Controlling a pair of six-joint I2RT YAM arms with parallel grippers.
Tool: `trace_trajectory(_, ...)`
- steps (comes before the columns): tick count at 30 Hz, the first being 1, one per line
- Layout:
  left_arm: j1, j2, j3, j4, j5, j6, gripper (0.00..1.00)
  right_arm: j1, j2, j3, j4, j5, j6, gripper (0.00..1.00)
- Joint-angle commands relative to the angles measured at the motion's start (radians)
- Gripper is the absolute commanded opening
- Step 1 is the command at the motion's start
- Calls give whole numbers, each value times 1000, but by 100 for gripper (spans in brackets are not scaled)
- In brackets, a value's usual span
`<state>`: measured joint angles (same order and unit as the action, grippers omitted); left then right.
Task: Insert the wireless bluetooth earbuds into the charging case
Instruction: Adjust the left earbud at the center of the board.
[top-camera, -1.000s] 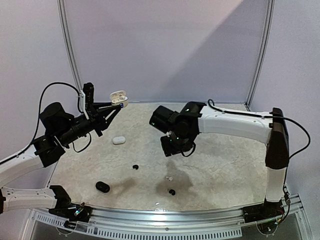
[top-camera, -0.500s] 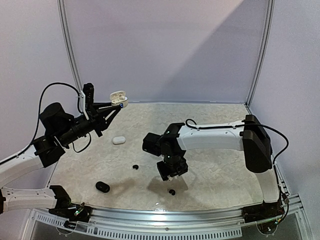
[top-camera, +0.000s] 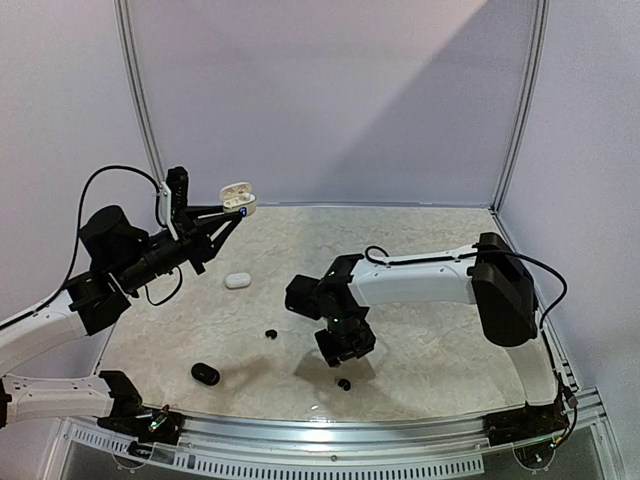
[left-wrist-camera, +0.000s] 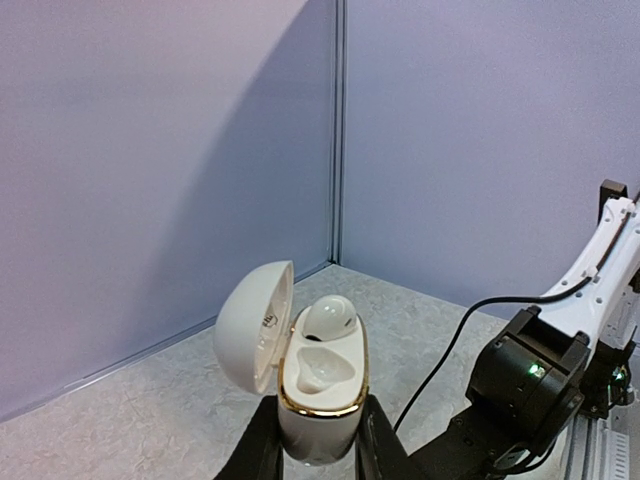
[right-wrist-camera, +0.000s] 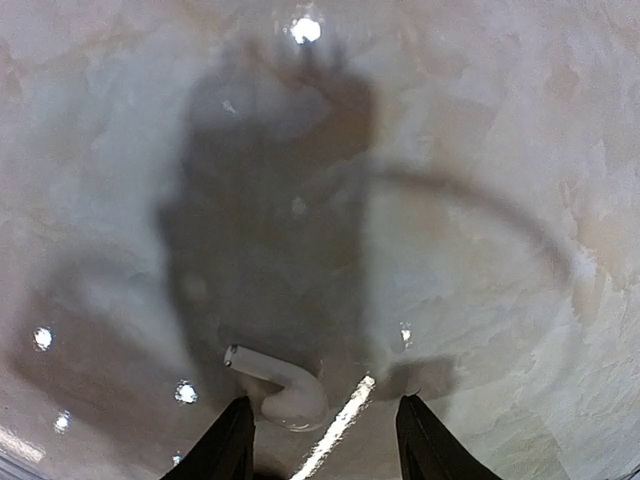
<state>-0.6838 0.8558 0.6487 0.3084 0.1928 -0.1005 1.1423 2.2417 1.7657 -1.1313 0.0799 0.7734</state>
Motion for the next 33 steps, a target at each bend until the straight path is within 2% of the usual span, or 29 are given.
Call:
trace_trajectory(1, -13, 2, -7, -6, -2, 10, 0, -13, 11, -35, -12, 54, 12, 49)
trace_trajectory(14, -13, 7, -3, -7, 6, 11, 0, -59, -57, -107, -30, 154, -2, 49)
trace_trajectory(27, -13, 7, -7, -4, 10, 15, 0, -65, -140, -62, -42, 134, -80, 45)
trace_trajectory(33, -13, 2, -12, -5, 10, 22, 0, -66, -105, 27, 16, 43, -58, 56)
